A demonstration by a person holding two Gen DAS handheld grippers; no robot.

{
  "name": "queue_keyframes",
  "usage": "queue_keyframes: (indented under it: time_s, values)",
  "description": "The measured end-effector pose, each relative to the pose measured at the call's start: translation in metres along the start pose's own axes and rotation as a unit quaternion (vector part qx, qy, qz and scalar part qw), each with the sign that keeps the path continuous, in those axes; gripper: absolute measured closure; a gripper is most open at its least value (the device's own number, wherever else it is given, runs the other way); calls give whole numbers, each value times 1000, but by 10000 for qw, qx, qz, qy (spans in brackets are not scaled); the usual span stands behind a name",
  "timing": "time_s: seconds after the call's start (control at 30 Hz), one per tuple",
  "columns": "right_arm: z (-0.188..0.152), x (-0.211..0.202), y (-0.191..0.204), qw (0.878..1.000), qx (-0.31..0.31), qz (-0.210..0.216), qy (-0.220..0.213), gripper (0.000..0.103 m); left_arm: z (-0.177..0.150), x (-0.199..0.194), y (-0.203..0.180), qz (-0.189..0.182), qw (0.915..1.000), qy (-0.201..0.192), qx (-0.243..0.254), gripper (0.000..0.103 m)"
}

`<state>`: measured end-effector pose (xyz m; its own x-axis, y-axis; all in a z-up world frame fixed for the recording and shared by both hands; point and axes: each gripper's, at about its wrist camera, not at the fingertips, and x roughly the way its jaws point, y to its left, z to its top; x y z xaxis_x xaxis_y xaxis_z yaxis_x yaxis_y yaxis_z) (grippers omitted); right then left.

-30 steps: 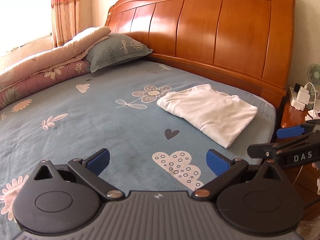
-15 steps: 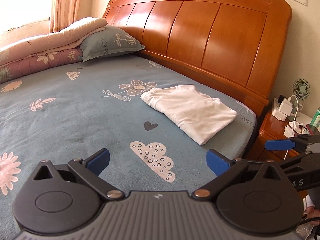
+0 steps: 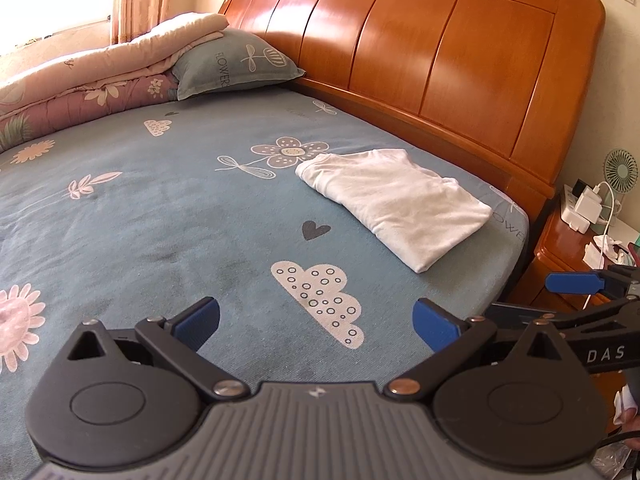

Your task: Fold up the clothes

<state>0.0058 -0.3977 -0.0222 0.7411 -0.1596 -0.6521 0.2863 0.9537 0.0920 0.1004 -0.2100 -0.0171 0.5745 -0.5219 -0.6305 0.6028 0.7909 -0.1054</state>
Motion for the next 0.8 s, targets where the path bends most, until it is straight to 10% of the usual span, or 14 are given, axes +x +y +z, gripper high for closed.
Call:
queue_keyframes:
  time_s: [0.8]
  values:
    - [0, 3, 2, 10000, 46, 9, 29, 0, 1, -1, -5, 71, 9999, 57, 137, 1]
